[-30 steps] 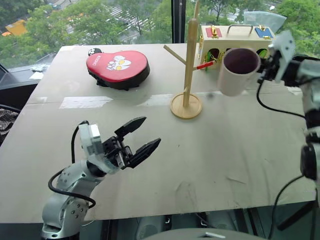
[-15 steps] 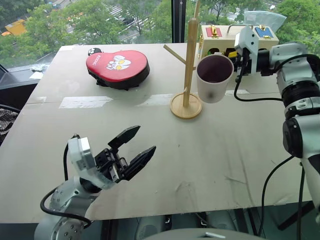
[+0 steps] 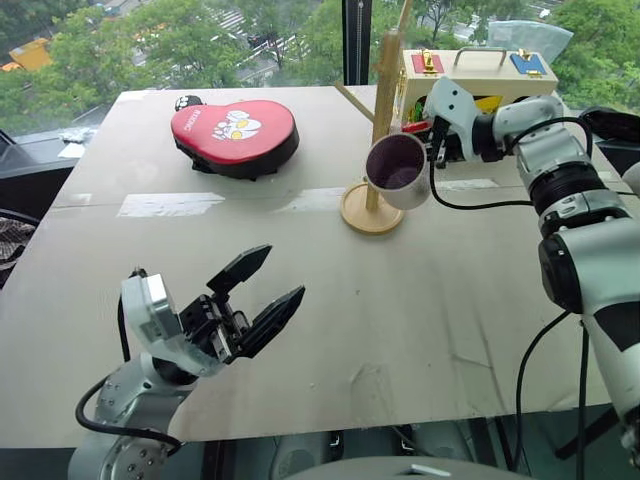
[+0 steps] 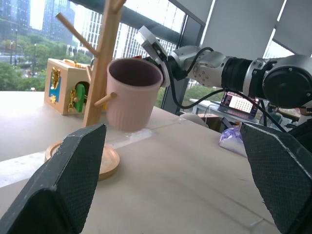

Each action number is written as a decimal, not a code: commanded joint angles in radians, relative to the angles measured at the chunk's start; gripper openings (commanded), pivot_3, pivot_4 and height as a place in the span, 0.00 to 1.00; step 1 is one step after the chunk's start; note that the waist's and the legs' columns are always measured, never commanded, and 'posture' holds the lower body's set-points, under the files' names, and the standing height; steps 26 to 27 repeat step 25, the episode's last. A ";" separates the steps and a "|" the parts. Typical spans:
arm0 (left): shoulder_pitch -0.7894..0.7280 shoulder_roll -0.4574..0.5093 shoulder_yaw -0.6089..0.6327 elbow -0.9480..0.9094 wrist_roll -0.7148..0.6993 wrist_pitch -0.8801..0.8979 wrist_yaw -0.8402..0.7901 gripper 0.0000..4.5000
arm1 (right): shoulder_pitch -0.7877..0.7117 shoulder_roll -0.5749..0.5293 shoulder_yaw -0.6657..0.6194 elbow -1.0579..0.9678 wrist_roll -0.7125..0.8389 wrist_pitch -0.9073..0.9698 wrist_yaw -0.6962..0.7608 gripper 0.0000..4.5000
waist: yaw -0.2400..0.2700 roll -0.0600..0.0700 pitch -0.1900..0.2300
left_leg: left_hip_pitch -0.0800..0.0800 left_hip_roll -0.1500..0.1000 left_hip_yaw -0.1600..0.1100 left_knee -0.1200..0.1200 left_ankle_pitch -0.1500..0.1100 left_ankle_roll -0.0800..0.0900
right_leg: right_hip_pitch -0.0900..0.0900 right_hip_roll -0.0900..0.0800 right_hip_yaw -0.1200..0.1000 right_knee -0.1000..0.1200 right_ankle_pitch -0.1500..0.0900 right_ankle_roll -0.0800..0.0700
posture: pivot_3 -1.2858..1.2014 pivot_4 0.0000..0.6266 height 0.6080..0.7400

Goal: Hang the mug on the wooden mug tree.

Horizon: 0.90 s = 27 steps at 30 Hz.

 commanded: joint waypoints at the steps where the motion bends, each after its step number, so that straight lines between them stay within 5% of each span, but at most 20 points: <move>1: -0.003 -0.003 -0.006 -0.001 -0.004 -0.015 -0.015 1.00 | 0.005 -0.062 -0.041 -0.041 0.010 -0.041 -0.056 0.59 | 0.002 0.000 0.000 | 0.000 0.000 0.000 0.000 0.000 0.000 | 0.000 0.000 0.000 0.000 0.000 0.000 | 0.52 0.24 0.93; 2: -0.003 -0.004 -0.006 0.006 -0.001 -0.019 -0.021 1.00 | 0.019 -0.079 -0.048 -0.061 0.019 -0.050 -0.039 0.69 | 0.003 0.000 0.000 | 0.000 -0.001 0.000 0.000 0.000 0.000 | 0.000 0.000 0.000 0.000 0.000 0.000 | 0.52 0.24 0.93; 9: 0.002 -0.002 -0.007 0.060 0.034 -0.054 -0.082 1.00 | 0.194 -0.226 -0.141 -0.302 0.119 0.050 0.015 0.69 | 0.001 0.000 0.000 | 0.000 0.000 0.000 -0.001 0.000 0.000 | 0.000 0.000 0.000 0.000 0.000 0.000 | 0.52 0.24 0.93; 16: 0.047 0.036 -0.018 0.125 0.129 -0.061 -0.103 1.00 | 0.804 -0.370 -0.352 -1.005 0.313 0.403 -0.052 0.69 | 0.017 0.000 0.000 | -0.001 0.000 -0.002 -0.001 0.000 0.000 | 0.002 -0.004 -0.003 -0.002 0.000 0.001 | 0.52 0.24 0.93; 22: 0.096 0.077 -0.017 0.140 0.255 -0.046 -0.035 1.00 | 1.408 -0.310 -0.572 -1.428 0.414 0.564 -0.178 0.69 | 0.024 0.001 -0.002 | 0.001 0.002 -0.005 -0.001 -0.001 0.000 | 0.003 -0.004 -0.001 -0.001 -0.001 0.000 | 0.52 0.24 0.93; 27: 0.090 0.096 -0.034 0.153 0.291 -0.040 -0.032 1.00 | 1.527 -0.278 -0.587 -1.504 0.412 0.565 -0.235 0.69 | 0.022 0.001 -0.001 | 0.001 0.002 -0.003 -0.001 -0.003 0.004 | 0.002 -0.003 0.003 -0.002 -0.003 -0.003 | 0.52 0.24 0.93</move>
